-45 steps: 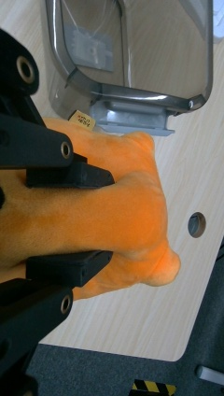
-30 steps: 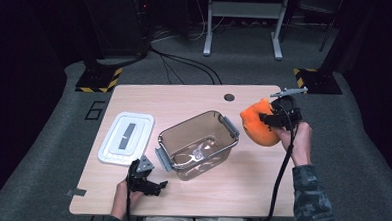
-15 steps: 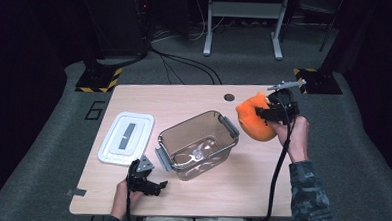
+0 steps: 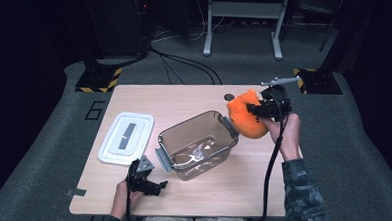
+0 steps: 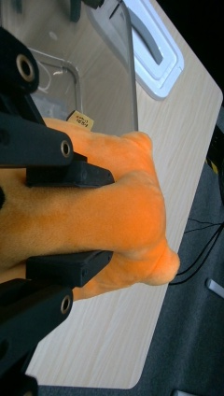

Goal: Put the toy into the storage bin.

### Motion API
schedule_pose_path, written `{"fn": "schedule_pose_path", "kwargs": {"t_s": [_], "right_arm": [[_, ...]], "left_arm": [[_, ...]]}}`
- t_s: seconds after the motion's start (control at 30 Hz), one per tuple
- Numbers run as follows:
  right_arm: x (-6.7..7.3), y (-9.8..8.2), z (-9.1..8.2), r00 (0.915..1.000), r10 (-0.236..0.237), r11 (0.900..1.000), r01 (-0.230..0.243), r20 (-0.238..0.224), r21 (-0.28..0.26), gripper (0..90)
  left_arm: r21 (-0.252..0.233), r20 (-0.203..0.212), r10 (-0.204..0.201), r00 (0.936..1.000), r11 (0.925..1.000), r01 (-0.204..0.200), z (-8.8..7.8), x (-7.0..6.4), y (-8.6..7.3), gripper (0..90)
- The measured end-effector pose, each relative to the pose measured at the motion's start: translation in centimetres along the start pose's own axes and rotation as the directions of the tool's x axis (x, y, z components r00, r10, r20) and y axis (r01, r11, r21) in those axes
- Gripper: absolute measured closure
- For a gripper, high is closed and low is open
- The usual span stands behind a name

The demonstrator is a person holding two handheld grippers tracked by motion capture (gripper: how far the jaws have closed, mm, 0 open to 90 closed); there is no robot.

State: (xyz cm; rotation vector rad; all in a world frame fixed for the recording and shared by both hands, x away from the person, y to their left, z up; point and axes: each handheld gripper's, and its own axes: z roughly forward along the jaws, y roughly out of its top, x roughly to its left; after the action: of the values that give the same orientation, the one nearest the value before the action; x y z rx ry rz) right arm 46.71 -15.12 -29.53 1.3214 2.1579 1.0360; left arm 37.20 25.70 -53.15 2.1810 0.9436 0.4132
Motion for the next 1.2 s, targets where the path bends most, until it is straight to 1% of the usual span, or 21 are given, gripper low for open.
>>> {"fn": "schedule_pose_path", "kwargs": {"t_s": [0.17, 0.27, 0.33, 0.37, 0.4, 0.43, 0.47, 0.5, 0.53, 0.57, 0.6, 0.63, 0.67, 0.73, 0.77, 0.87, 0.9, 0.93, 1.0, 1.13, 1.2], "right_arm": [[0.8, 0.3, 0.2, 0.9999, -0.003, 1.0, 0.003, -0.012, -0.014, 63.7], [1.7, 0.6, 0.7, 0.9995, -0.007, 1.0, 0.007, -0.032, -0.012, 63.7], [2.0, 0.7, 1.0, 0.9992, -0.012, 1.0, 0.012, -0.038, -0.011, 63.7], [2.2, 0.8, 1.1, 0.9992, -0.004, 1.0, 0.004, -0.041, -0.014, 63.7], [2.2, 0.8, 1.2, 0.9988, -0.017, 1.0, 0.016, -0.045, -0.017, 63.7], [2.5, 0.9, 1.3, 0.9987, -0.009, 1.0, 0.008, -0.05, -0.015, 63.7], [2.6, 0.9, 1.4, 0.9984, -0.017, 1.0, 0.016, -0.054, -0.021, 63.7], [2.8, 1.0, 1.4, 0.9986, -0.008, 1.0, 0.007, -0.053, -0.015, 63.7], [2.8, 1.0, 1.5, 0.9983, -0.022, 1.0, 0.022, -0.054, -0.018, 63.6], [3.1, 1.1, 1.6, 0.9984, -0.008, 1.0, 0.007, -0.055, -0.015, 63.7], [3.1, 1.1, 1.6, 0.9984, -0.008, 1.0, 0.007, -0.055, -0.015, 63.7], [3.3, 1.2, 1.8, 0.9979, -0.025, 1.0, 0.024, -0.06, -0.017, 63.7], [3.5, 1.2, 1.8, 0.9979, -0.017, 1.0, 0.016, -0.062, -0.012, 63.7], [3.6, 1.3, 1.9, 0.9975, -0.022, 1.0, 0.021, -0.067, -0.018, 63.7], [4.0, 1.4, 2.0, 0.9971, -0.015, 1.0, 0.014, -0.075, -0.018, 63.7], [4.3, 1.5, 2.2, 0.9962, -0.027, 1.0, 0.025, -0.083, -0.016, 63.7], [4.5, 1.6, 2.3, 0.9962, -0.015, 1.0, 0.014, -0.085, -0.013, 63.7], [4.6, 1.6, 2.4, 0.9958, -0.024, 1.0, 0.023, -0.089, -0.014, 63.7], [4.8, 1.6, 2.6, 0.9953, -0.025, 1.0, 0.024, -0.094, -0.016, 63.7], [5.2, 1.6, 2.8, 0.9939, -0.022, 1.0, 0.021, -0.108, -0.017, 63.6], [5.6, 1.6, 3.1, 0.9924, -0.019, 1.0, 0.017, -0.121, -0.02, 63.6]], "left_arm": [[0.003, -0.001, 0.001, 1.0, 1.0, -0.001, 0.0, 0.0, 0.0, 0.7], [0.003, -0.001, 0.001, 1.0, 1.0, -0.001, 0.0, 0.0, 0.0, 0.7], [0.006, -0.001, 0.006, 1.0, 1.0, -0.006, 0.0, 0.0, 0.0, 0.7], [0.007, -0.001, 0.005, 1.0, 1.0, -0.005, 0.0, 0.0, 0.0, 0.7], [0.006, -0.002, 0.005, 1.0, 1.0, -0.005, 0.0, 0.0, 0.0, 0.8], [0.006, -0.002, 0.006, 1.0, 1.0, -0.006, 0.0, 0.0, 0.0, 0.8], [0.006, -0.002, 0.006, 1.0, 1.0, -0.006, 0.0, 0.0, 0.0, 0.8], [0.005, -0.002, 0.007, 1.0, 1.0, -0.007, 0.0, 0.0, 0.0, 0.8], [0.005, -0.002, 0.007, 1.0, 1.0, -0.007, 0.0, 0.0, 0.0, 0.8], [0.005, -0.002, 0.005, 1.0, 1.0, -0.005, 0.0, 0.0, 0.0, 0.8], [0.005, -0.002, 0.005, 1.0, 1.0, -0.005, 0.0, 0.0, 0.0, 0.8], [0.005, -0.002, 0.005, 1.0, 1.0, -0.005, 0.0, 0.0, 0.0, 0.7], [0.006, -0.002, 0.005, 1.0, 1.0, -0.005, 0.0, 0.0, 0.0, 0.8], [0.006, -0.002, 0.005, 1.0, 1.0, -0.005, 0.0, 0.0, 0.0, 0.7], [0.006, -0.002, 0.005, 1.0, 1.0, -0.005, 0.0, 0.0, 0.0, 0.8], [0.005, -0.002, 0.005, 1.0, 1.0, -0.005, 0.0, 0.0, 0.0, 0.8], [0.005, -0.002, 0.005, 1.0, 1.0, -0.005, 0.0, 0.0, 0.0, 0.8], [0.006, -0.002, 0.006, 1.0, 1.0, -0.006, 0.0, 0.0, 0.0, 0.8], [0.005, -0.002, 0.006, 1.0, 1.0, -0.006, 0.0, 0.0, 0.0, 0.8], [0.006, -0.002, 0.006, 1.0, 1.0, -0.006, 0.0, 0.0, 0.0, 0.8], [0.005, -0.002, 0.006, 1.0, 1.0, -0.006, 0.0, 0.0, 0.0, 0.8]]}}
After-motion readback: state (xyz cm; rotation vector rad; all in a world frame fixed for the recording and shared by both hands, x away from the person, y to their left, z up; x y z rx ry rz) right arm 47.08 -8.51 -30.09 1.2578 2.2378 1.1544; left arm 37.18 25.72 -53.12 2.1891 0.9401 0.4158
